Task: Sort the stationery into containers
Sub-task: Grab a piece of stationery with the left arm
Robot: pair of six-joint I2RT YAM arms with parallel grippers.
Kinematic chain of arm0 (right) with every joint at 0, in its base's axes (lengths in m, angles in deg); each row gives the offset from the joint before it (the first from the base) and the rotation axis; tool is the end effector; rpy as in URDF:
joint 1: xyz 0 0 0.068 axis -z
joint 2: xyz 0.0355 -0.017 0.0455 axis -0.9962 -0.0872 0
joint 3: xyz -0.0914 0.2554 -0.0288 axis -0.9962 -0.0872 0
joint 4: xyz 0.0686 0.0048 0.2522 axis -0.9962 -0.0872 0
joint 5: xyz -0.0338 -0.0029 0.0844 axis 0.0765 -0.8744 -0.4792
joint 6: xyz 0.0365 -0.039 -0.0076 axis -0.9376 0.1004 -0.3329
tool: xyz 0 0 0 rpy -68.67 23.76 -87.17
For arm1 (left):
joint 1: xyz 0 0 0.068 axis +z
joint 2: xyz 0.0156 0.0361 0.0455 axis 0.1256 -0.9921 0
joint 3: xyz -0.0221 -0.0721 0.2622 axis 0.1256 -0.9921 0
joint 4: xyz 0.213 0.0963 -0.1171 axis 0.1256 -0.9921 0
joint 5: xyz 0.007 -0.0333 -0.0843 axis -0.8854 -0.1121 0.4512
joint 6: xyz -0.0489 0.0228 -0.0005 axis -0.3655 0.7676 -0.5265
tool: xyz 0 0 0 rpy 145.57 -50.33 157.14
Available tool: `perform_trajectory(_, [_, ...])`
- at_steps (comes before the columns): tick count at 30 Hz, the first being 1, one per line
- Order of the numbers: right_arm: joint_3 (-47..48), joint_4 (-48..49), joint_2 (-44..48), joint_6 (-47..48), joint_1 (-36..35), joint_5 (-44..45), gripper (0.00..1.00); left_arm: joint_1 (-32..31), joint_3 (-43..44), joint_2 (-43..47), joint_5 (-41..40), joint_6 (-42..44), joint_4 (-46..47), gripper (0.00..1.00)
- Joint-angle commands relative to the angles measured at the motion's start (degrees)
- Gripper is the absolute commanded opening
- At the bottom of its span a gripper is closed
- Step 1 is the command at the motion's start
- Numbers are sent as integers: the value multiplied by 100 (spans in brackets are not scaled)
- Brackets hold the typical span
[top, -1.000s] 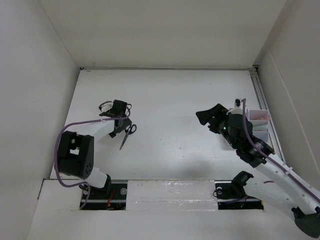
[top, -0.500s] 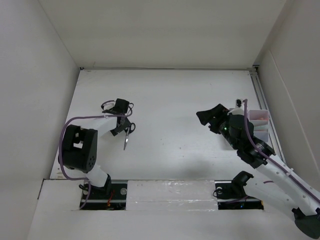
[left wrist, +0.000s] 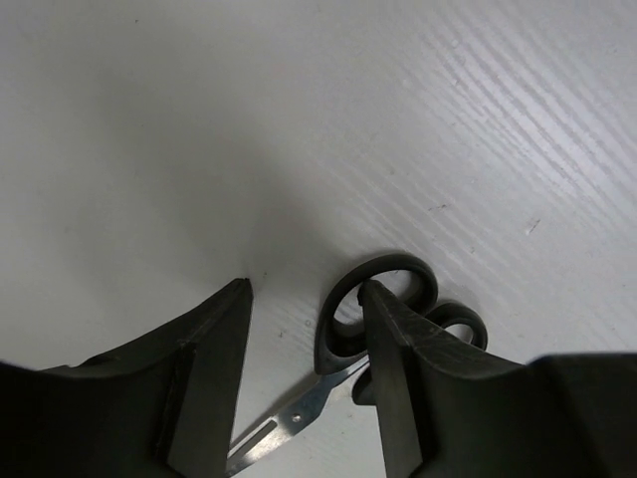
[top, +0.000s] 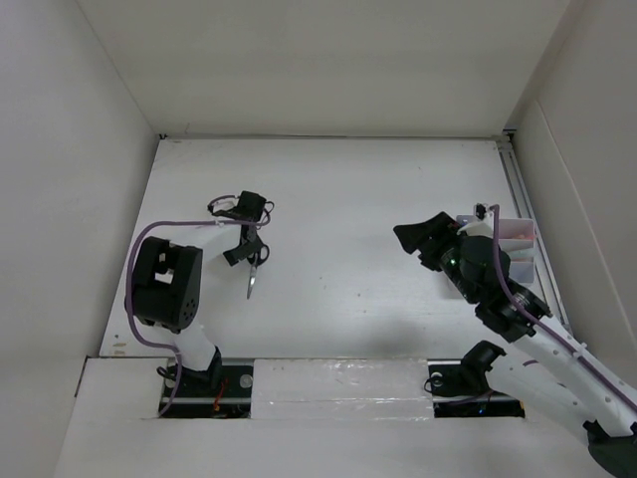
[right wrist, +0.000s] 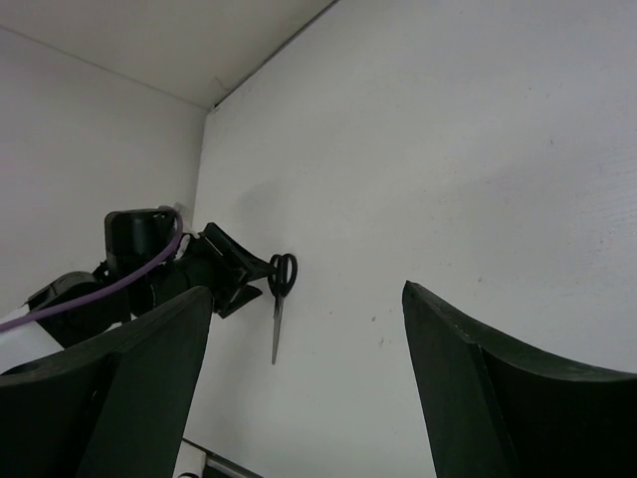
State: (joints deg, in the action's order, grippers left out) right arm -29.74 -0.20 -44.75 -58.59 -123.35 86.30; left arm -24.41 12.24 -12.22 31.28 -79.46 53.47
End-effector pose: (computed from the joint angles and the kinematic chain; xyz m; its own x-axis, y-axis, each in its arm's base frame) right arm 0.1338 0.0914 0.3192 -0.3845 0.6653 -0.6399 -0.0609 0.6734 0.7368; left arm 0.3065 -0.0806 0.1638 -0.6650 -0.4969 -0.5576 -0.5461 0.8328 -0.0907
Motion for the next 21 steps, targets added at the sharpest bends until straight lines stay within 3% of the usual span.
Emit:
perform_trajectory(1, [73, 365, 173, 17, -59, -100, 83, 40, 102, -498, 33, 5, -557, 43])
perform_trajectory(3, [73, 365, 226, 17, -59, -101, 83, 40, 173, -577, 33, 66, -558, 30])
perform_trajectory(9, [73, 304, 499, 148, -59, -48, 83, 40, 278, -709, 33, 119, -733, 9])
perform_trajectory(10, [73, 303, 560, 149, -59, 4, 83, 40, 278, -709, 33, 119, -733, 0])
perform_trajectory(14, [73, 303, 561, 254, -59, 4, 84, 40, 42, -517, 103, 172, -611, 0])
perform_trajectory(21, [178, 592, -45, 553, -59, -1119, 86, -82, -258, 730, 1140, 822, 215, 0])
